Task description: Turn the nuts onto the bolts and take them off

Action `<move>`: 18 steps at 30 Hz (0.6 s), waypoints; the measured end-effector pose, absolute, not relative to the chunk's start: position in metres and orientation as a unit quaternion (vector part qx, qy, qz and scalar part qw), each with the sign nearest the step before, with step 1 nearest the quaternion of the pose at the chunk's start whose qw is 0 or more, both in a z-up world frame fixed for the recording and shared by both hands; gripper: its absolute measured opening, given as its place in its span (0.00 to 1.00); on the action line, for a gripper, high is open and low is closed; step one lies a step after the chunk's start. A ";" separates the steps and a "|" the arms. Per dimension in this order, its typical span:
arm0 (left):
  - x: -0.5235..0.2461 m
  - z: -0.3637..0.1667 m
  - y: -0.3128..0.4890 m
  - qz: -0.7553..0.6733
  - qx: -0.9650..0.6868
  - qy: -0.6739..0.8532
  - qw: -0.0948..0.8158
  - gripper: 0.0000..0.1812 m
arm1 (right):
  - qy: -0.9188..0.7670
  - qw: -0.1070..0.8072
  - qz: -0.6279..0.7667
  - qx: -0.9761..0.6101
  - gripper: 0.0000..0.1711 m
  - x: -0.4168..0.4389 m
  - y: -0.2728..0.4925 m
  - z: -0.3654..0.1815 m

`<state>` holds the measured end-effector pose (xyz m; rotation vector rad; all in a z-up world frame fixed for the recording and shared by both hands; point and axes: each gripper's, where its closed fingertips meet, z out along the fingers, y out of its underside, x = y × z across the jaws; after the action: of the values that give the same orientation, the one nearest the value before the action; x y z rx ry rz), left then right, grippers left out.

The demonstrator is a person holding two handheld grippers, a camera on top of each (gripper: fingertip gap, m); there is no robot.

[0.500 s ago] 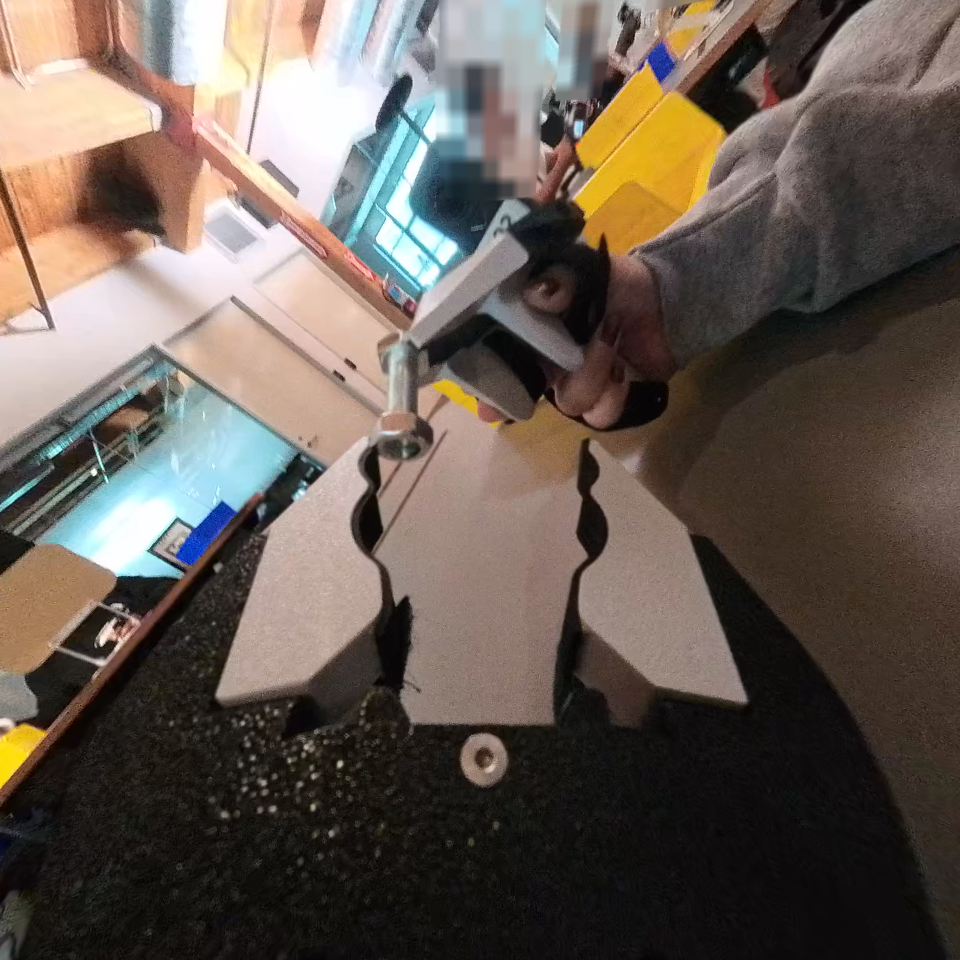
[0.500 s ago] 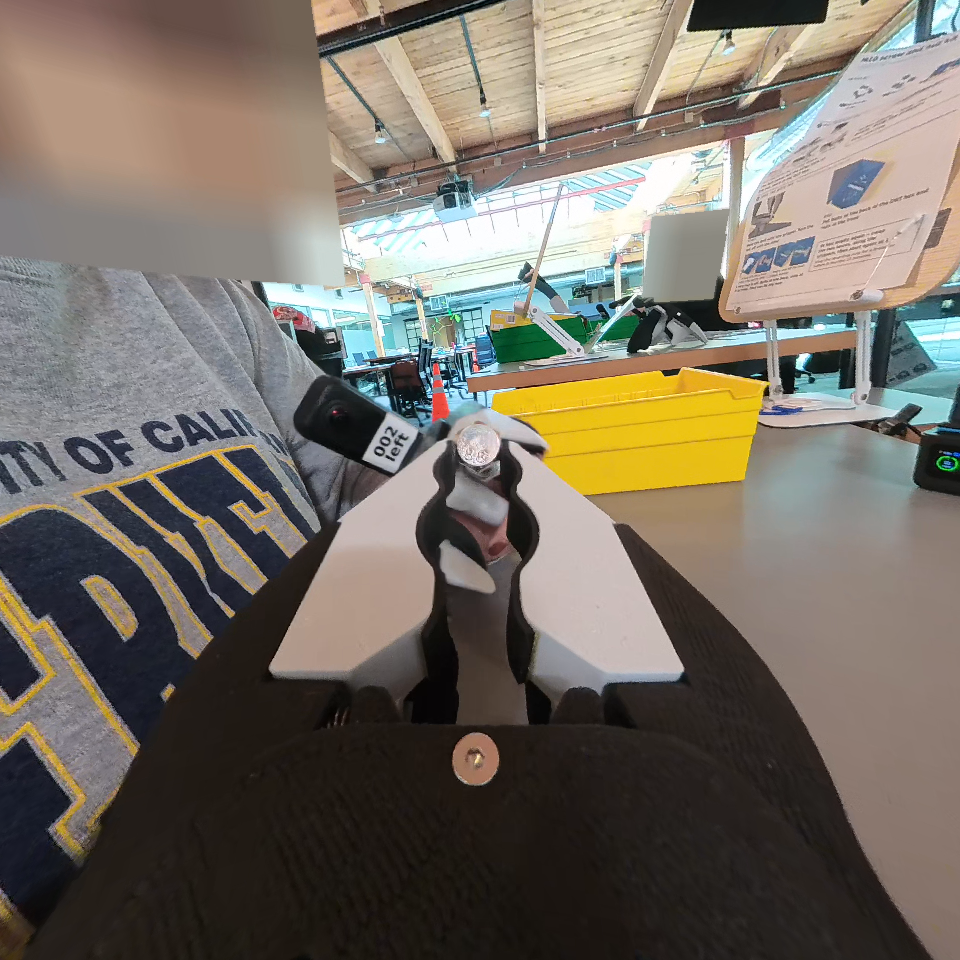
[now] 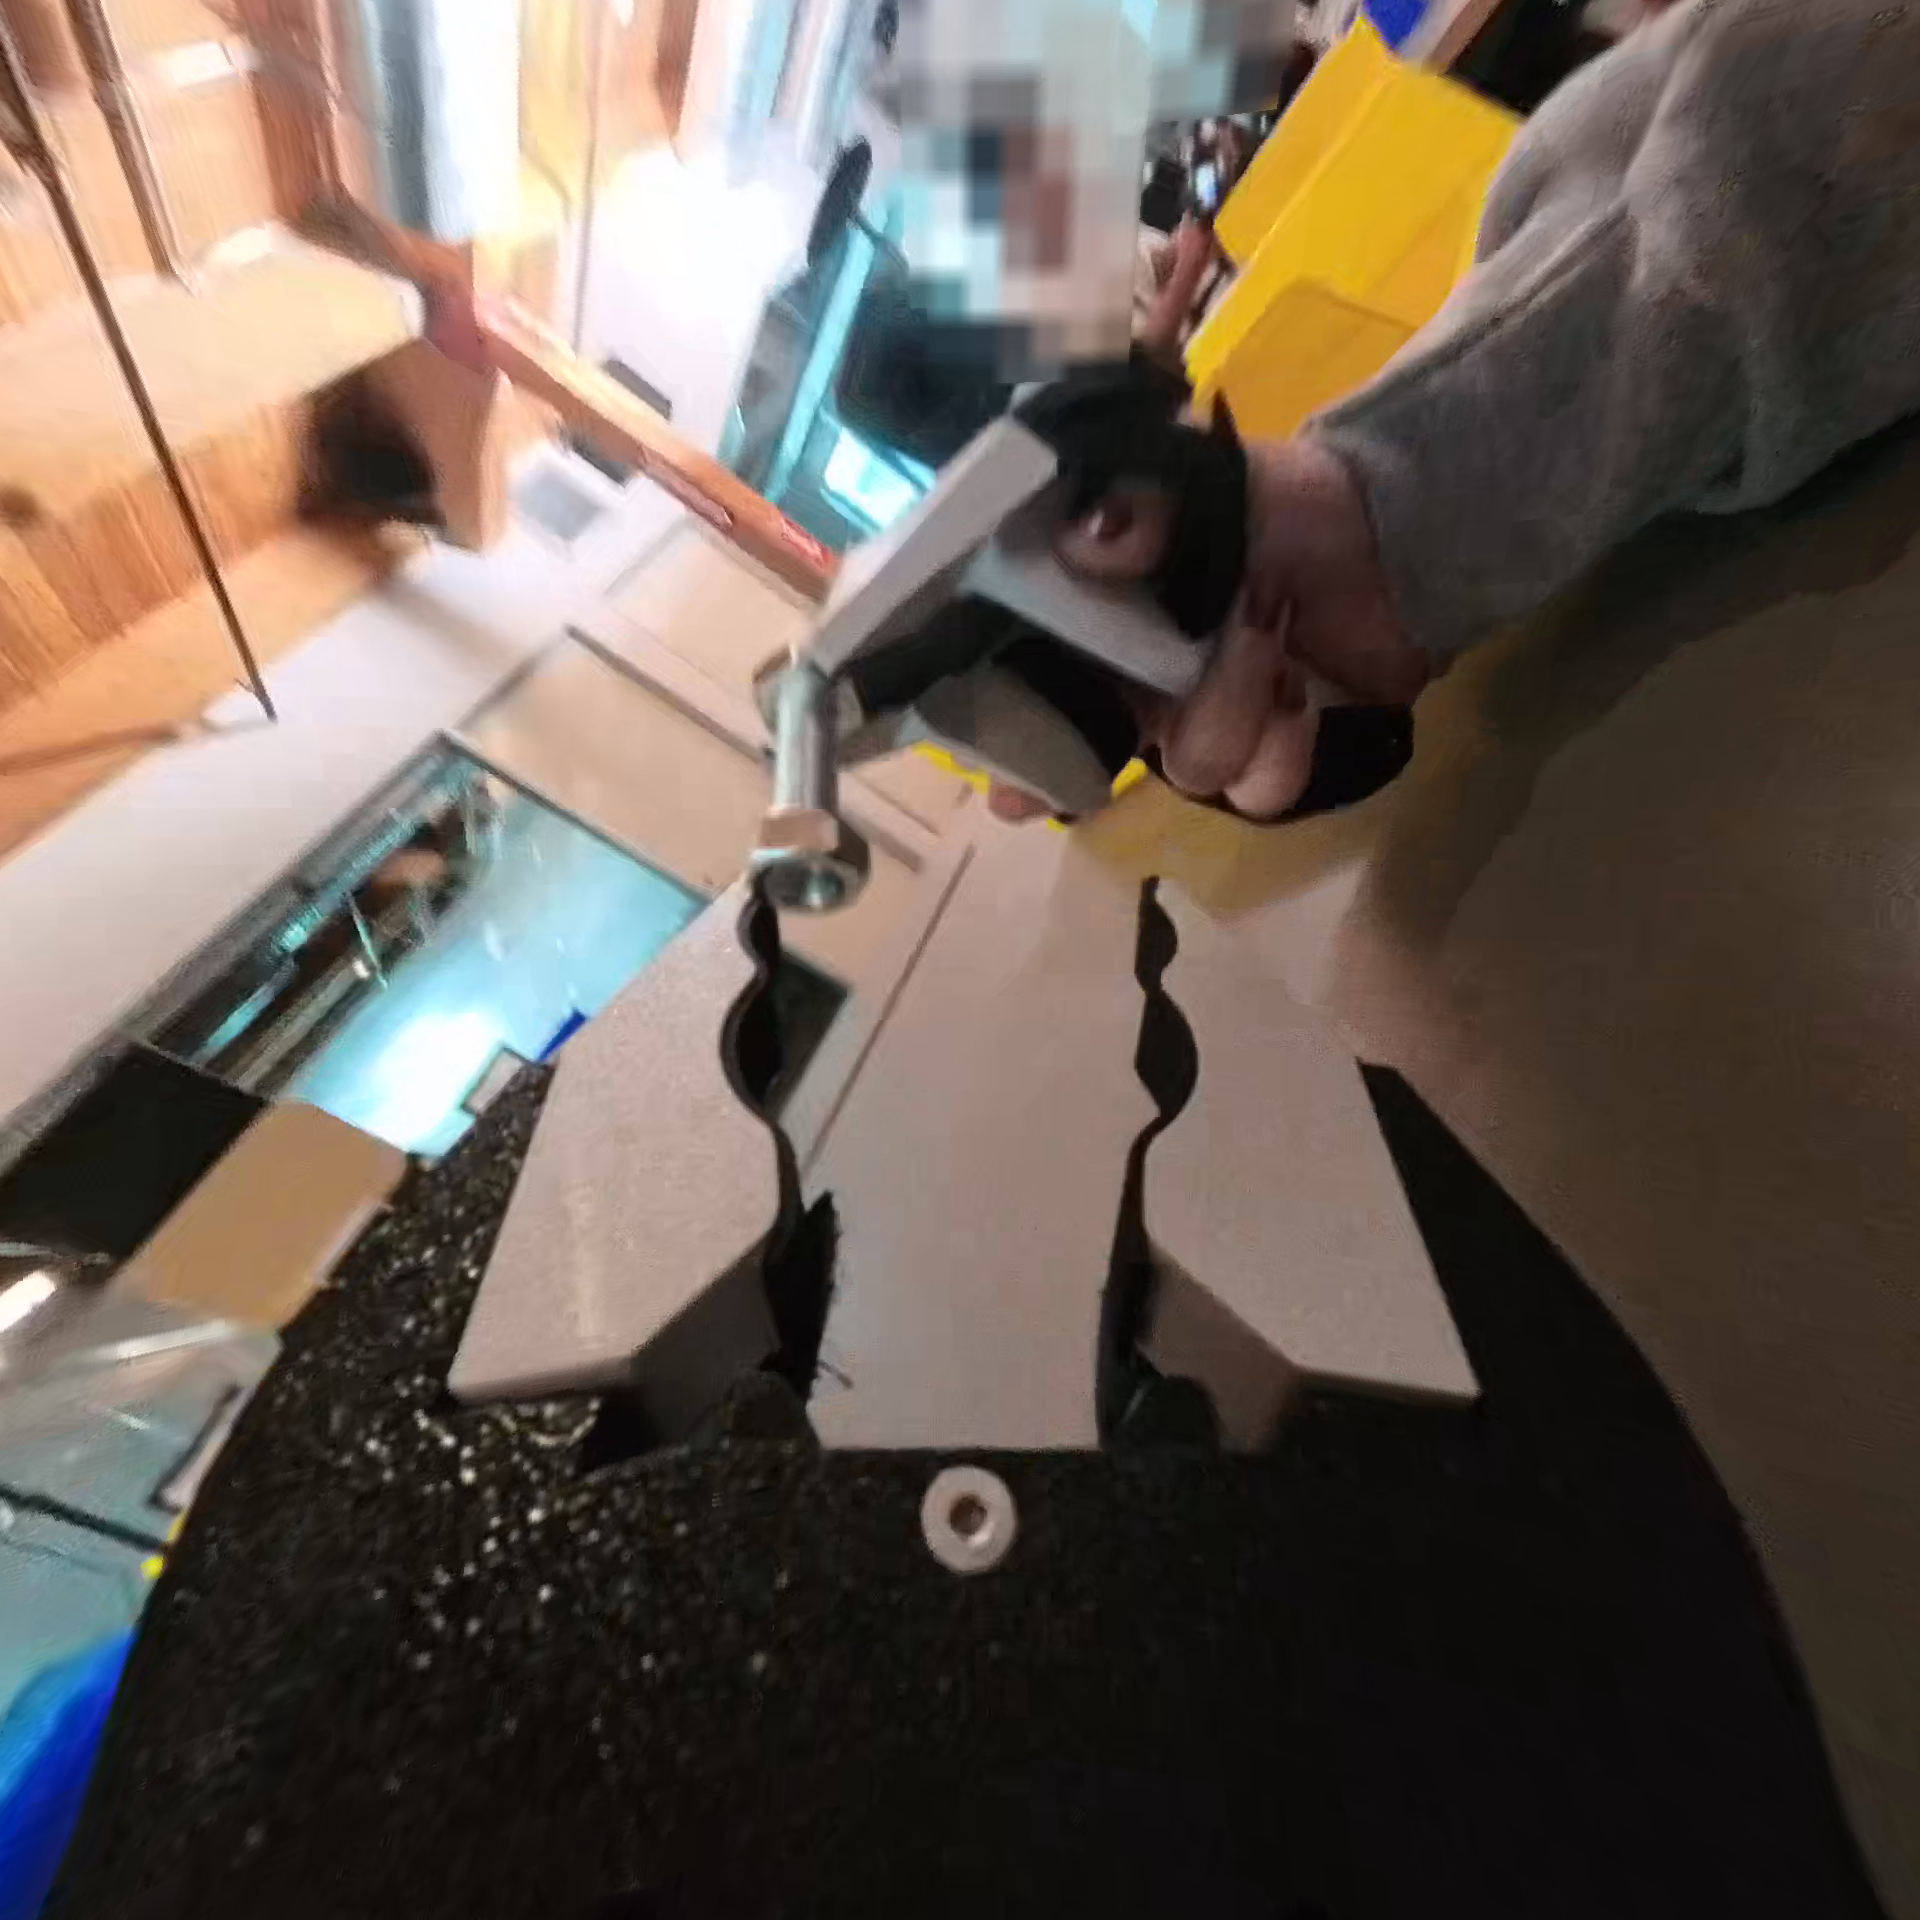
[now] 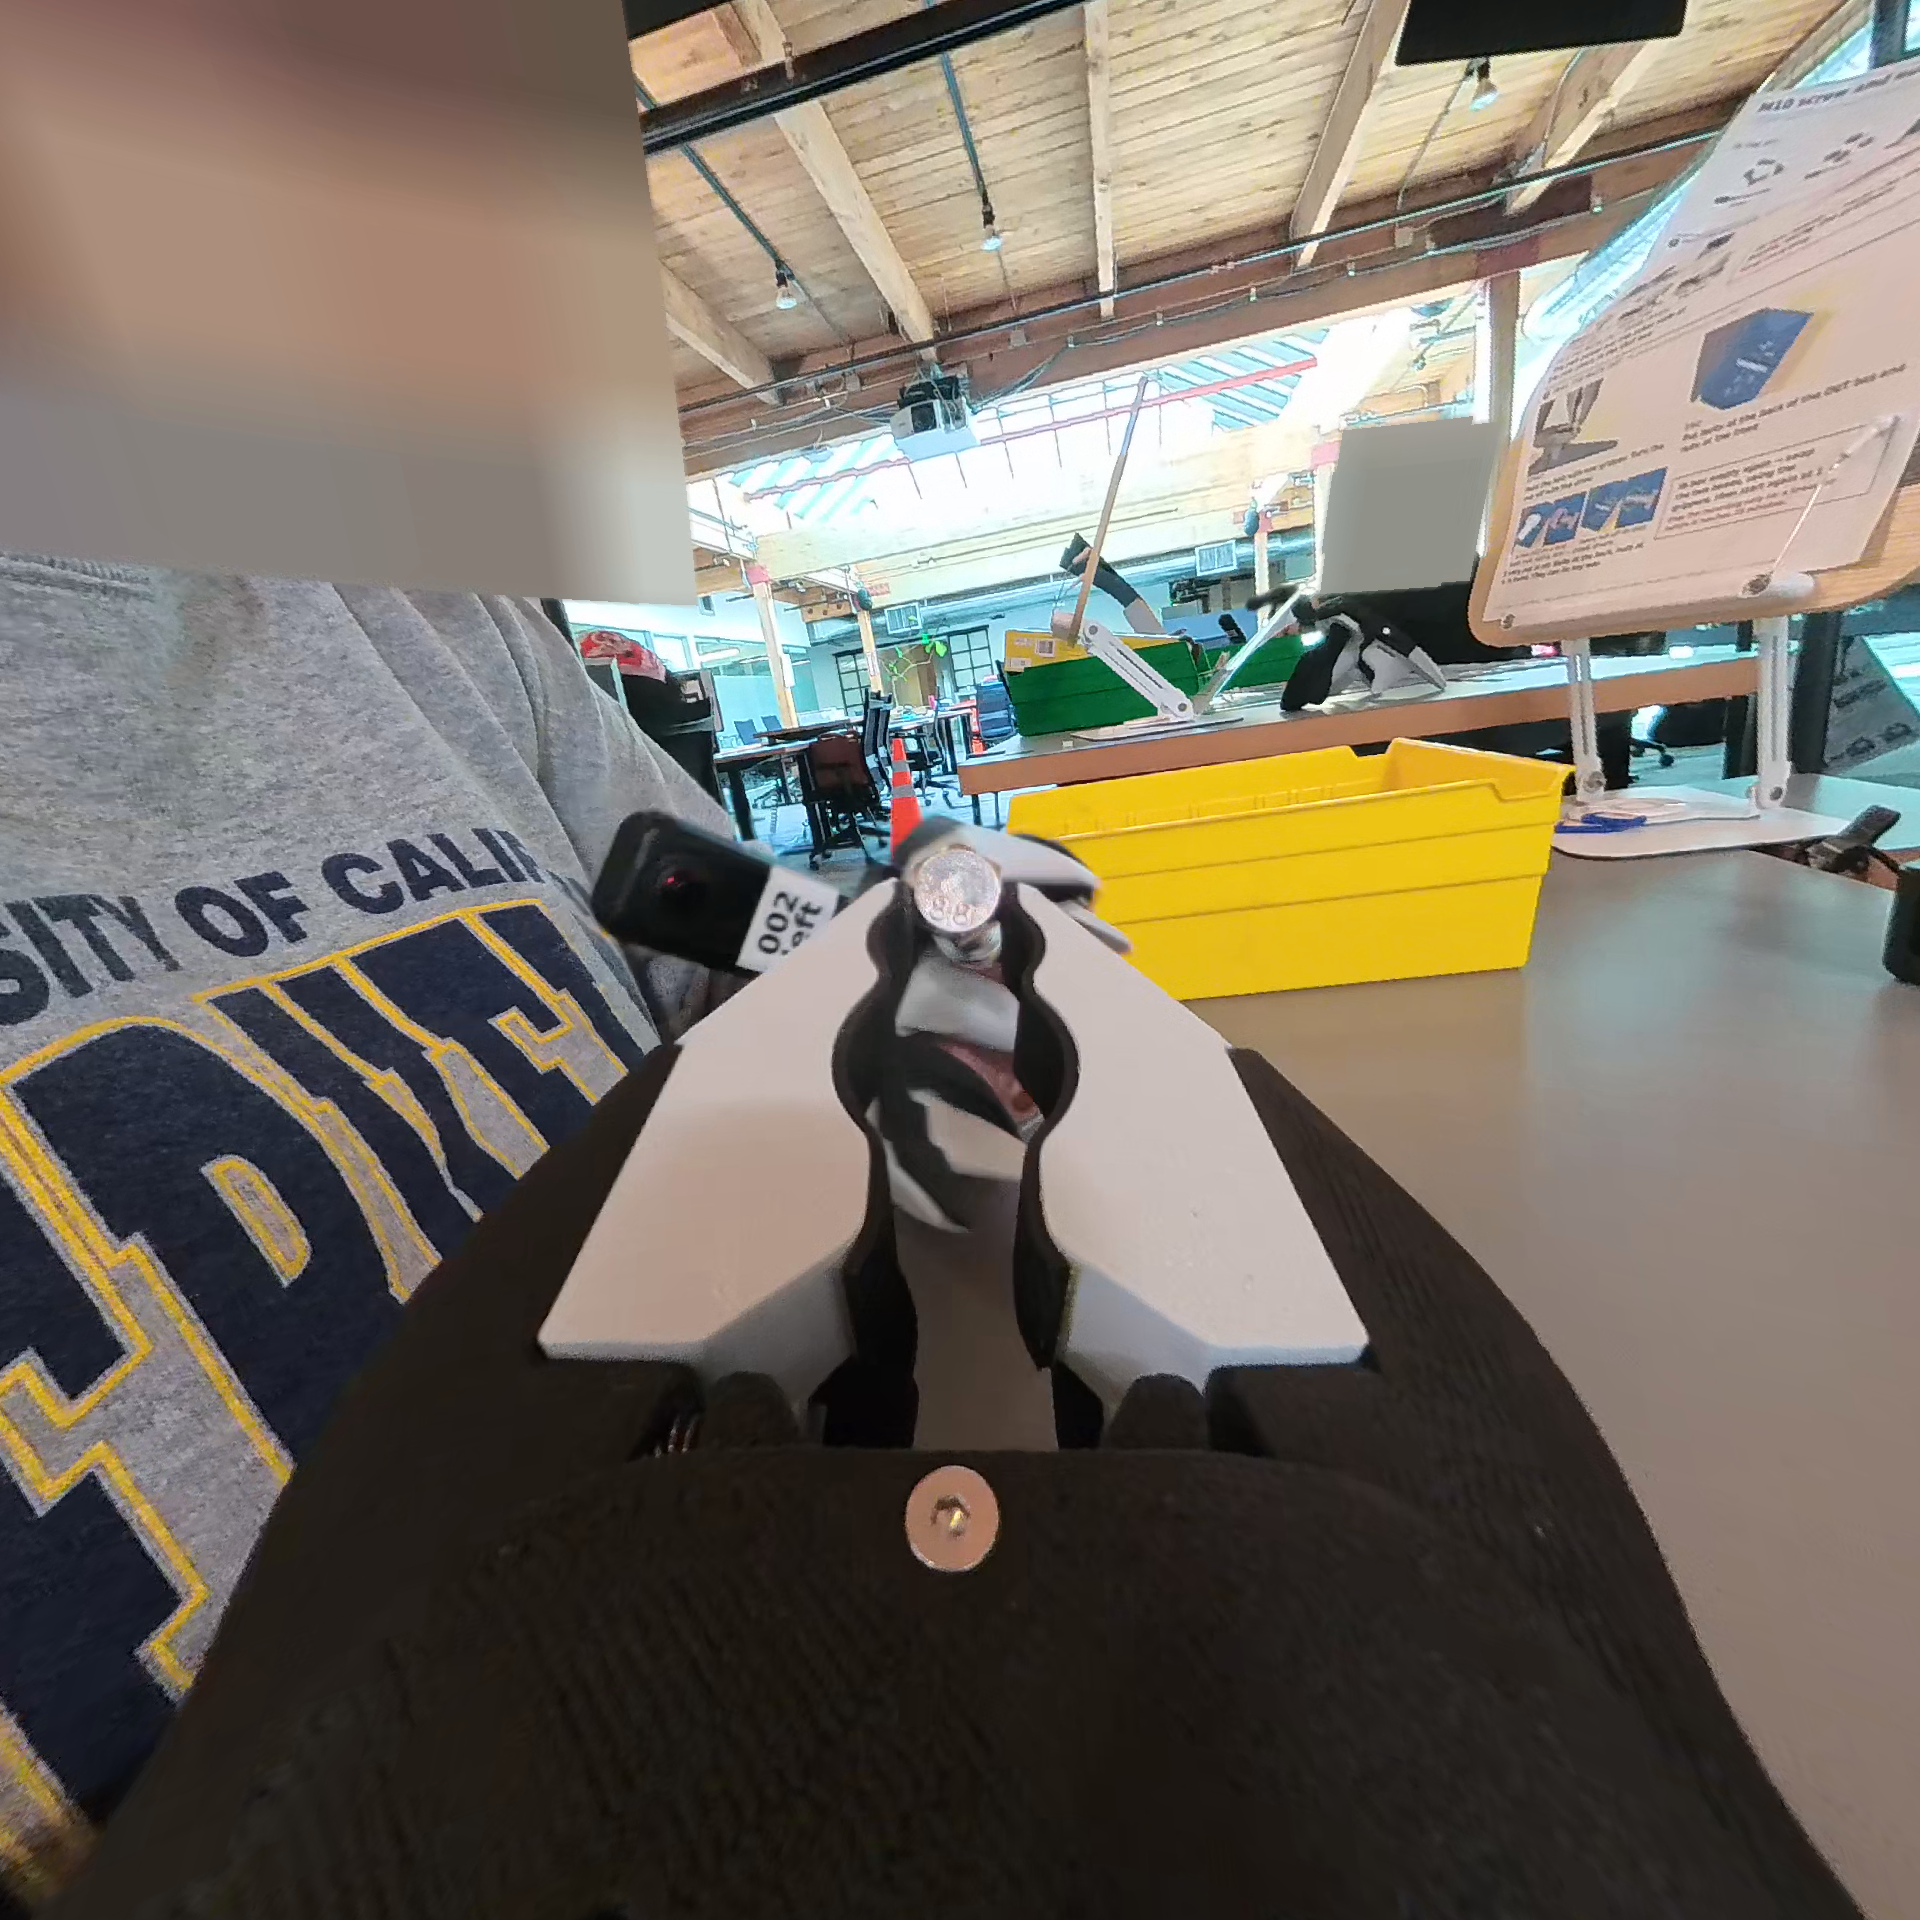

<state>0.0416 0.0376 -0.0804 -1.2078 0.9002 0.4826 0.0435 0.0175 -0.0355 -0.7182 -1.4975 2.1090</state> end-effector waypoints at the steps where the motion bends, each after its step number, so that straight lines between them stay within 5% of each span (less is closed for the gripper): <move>1: 0.033 -0.089 0.047 0.211 -0.581 0.388 0.683 0.38 | -0.542 0.225 0.768 -0.258 0.09 0.044 0.017 -0.034; 10: 0.053 -0.063 0.020 0.234 -0.477 0.417 0.738 0.37 | -0.545 0.222 0.763 -0.268 0.08 0.042 0.018 -0.038; 18: 0.031 -0.078 0.045 0.206 -0.564 0.375 0.706 0.37 | -0.540 0.219 0.769 -0.263 0.08 0.043 0.017 -0.036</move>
<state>0.0307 0.0451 -0.0783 -1.2544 0.8335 0.4589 0.0431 0.0173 -0.0358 -0.7289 -1.4953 2.1268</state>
